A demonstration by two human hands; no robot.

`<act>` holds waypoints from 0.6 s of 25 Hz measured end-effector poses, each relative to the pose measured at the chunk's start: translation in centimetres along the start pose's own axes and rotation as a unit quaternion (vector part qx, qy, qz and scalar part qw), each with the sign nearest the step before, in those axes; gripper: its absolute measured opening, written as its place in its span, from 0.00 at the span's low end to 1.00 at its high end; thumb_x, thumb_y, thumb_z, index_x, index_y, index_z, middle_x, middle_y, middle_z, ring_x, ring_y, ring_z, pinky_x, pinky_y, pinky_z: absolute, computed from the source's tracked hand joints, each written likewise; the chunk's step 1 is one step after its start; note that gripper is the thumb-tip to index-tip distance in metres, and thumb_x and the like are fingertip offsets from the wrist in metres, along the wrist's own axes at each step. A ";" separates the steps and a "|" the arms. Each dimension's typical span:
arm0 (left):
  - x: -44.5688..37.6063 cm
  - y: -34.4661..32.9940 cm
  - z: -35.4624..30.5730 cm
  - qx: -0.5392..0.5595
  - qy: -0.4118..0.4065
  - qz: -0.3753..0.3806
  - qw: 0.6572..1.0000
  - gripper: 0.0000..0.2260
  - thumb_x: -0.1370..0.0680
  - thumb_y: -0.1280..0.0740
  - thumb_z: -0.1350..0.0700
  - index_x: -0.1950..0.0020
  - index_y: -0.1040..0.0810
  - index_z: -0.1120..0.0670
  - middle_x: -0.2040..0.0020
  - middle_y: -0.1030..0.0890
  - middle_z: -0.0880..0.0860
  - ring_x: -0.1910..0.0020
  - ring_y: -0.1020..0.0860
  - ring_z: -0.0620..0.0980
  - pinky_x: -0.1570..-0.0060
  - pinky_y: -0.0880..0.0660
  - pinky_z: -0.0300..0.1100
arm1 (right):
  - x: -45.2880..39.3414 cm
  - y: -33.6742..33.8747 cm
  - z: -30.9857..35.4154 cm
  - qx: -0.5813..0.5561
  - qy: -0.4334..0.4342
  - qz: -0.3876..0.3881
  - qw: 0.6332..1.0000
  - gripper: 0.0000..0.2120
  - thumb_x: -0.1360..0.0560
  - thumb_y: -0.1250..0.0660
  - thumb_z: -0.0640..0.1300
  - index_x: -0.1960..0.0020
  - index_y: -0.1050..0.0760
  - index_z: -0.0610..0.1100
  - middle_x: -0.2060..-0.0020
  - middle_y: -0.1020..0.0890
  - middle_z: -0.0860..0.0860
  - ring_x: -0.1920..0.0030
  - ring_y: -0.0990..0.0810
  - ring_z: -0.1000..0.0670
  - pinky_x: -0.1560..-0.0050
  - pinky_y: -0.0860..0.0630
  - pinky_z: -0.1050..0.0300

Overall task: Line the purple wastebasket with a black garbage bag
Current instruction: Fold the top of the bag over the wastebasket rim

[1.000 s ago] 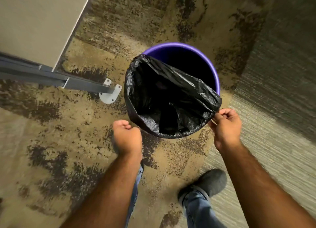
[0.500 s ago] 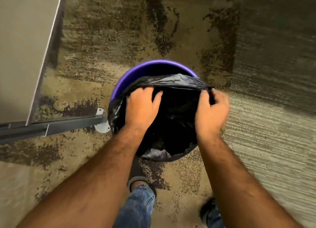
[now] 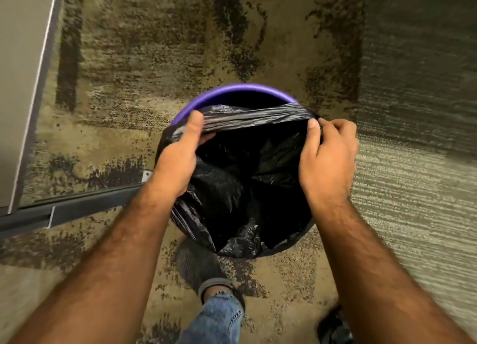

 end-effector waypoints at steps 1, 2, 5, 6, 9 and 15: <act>0.5 0.0 0.6 -0.113 0.012 0.024 0.993 0.34 0.25 0.36 0.27 0.33 0.17 0.52 0.37 0.19 0.43 0.31 0.23 0.46 0.25 0.40 0.36 | 0.1 0.3 0.4 0.029 0.007 -0.017 0.999 0.24 0.14 0.42 0.57 0.29 0.20 0.44 0.37 0.24 0.44 0.38 0.24 0.40 0.38 0.27 0.41; 0.8 -0.1 1.1 -0.191 0.003 0.043 0.981 0.32 0.23 0.37 0.31 0.28 0.20 0.51 0.33 0.23 0.41 0.28 0.29 0.41 0.31 0.43 0.25 | 0.2 0.7 0.9 0.048 0.020 -0.036 0.998 0.21 0.15 0.40 0.55 0.30 0.20 0.46 0.39 0.24 0.44 0.40 0.24 0.40 0.40 0.27 0.39; 1.8 -0.3 -1.6 -0.187 -0.176 0.031 0.966 0.24 0.21 0.35 0.40 0.28 0.22 0.49 0.34 0.25 0.36 0.29 0.29 0.33 0.35 0.42 0.17 | 0.3 1.7 2.8 -0.016 0.076 -0.075 0.994 0.11 0.21 0.36 0.41 0.40 0.22 0.46 0.46 0.21 0.48 0.46 0.21 0.43 0.45 0.24 0.42; 2.1 0.6 -2.8 -0.183 -0.247 -0.020 0.951 0.18 0.20 0.33 0.43 0.33 0.19 0.50 0.37 0.22 0.37 0.33 0.25 0.32 0.34 0.37 0.22 | 0.3 1.6 3.4 -0.022 0.104 -0.077 0.991 0.11 0.25 0.36 0.36 0.46 0.23 0.47 0.49 0.20 0.49 0.48 0.21 0.42 0.47 0.26 0.44; 3.8 1.9 -4.5 -0.212 -0.384 -0.154 0.885 0.16 0.17 0.35 0.46 0.43 0.15 0.55 0.43 0.16 0.44 0.41 0.19 0.36 0.34 0.30 0.29 | 0.7 0.1 4.9 0.066 0.213 -0.062 0.973 0.13 0.31 0.35 0.33 0.52 0.19 0.48 0.52 0.18 0.49 0.49 0.22 0.39 0.49 0.36 0.49; 1.0 0.4 -2.3 -0.363 -0.187 -0.054 0.911 0.26 0.16 0.42 0.39 0.28 0.20 0.55 0.26 0.23 0.51 0.23 0.33 0.45 0.30 0.50 0.22 | 2.5 -2.4 6.6 0.148 0.327 -0.027 0.933 0.27 0.29 0.33 0.36 0.31 0.20 0.48 0.31 0.18 0.53 0.31 0.25 0.42 0.30 0.32 0.41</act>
Point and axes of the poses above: each hand's wrist, its own x-axis away from the middle knuckle, its own y-axis out of the back of the hand, z = x × y, the point moved 9 cm from there along -x, towards the middle knuckle
